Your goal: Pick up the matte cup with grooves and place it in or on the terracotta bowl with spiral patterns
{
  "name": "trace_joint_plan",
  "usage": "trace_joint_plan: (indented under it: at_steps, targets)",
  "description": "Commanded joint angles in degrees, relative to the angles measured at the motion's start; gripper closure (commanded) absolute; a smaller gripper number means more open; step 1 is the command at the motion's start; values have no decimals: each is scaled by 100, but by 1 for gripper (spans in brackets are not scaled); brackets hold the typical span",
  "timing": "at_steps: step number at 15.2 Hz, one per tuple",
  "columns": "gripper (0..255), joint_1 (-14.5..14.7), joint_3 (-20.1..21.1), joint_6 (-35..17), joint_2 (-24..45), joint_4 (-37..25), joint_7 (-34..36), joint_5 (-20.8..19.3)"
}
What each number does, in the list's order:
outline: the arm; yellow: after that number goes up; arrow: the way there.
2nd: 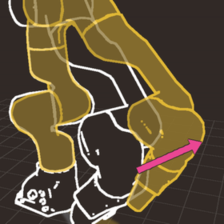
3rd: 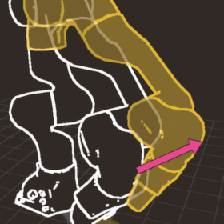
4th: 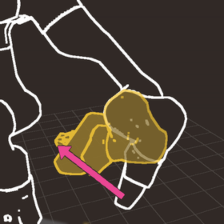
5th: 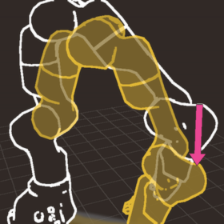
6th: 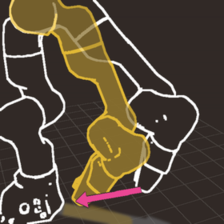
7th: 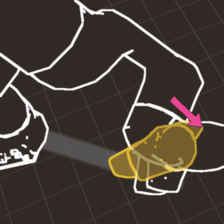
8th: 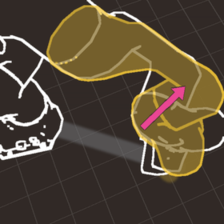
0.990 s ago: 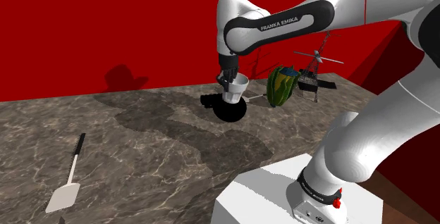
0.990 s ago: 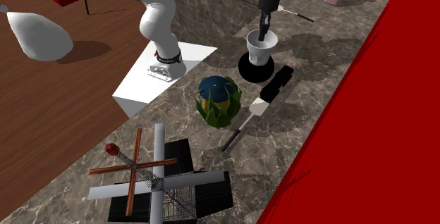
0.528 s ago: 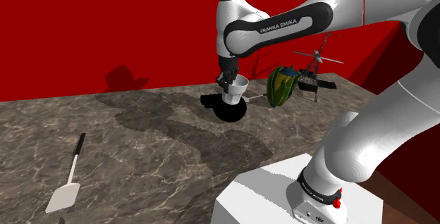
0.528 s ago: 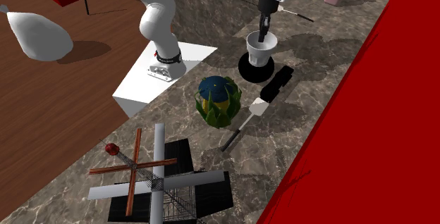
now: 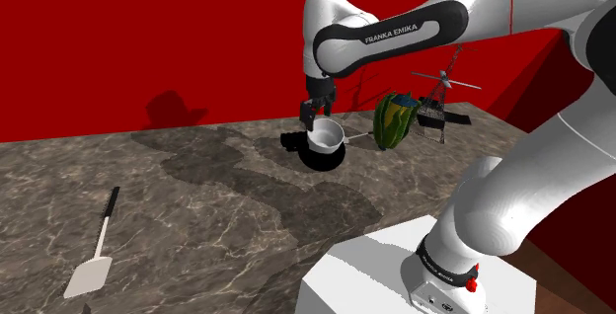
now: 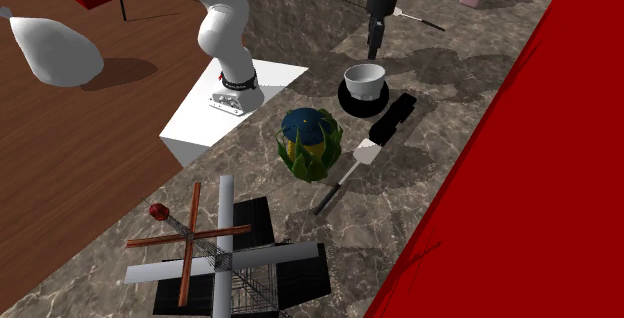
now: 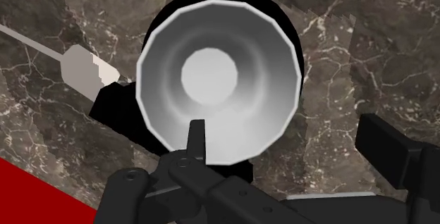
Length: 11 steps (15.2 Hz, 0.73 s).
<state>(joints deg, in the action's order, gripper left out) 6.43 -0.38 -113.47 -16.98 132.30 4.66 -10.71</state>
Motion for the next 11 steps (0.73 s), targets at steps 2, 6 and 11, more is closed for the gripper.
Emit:
trace_joint_plan:
  at_steps: [2,6,11]
  targets:
    - [0,34,46,494,-87,-401,-25,52]
    - [0,43,62,647,-106,-533,-30,67]
    - [0,43,62,646,-106,-532,-30,67]
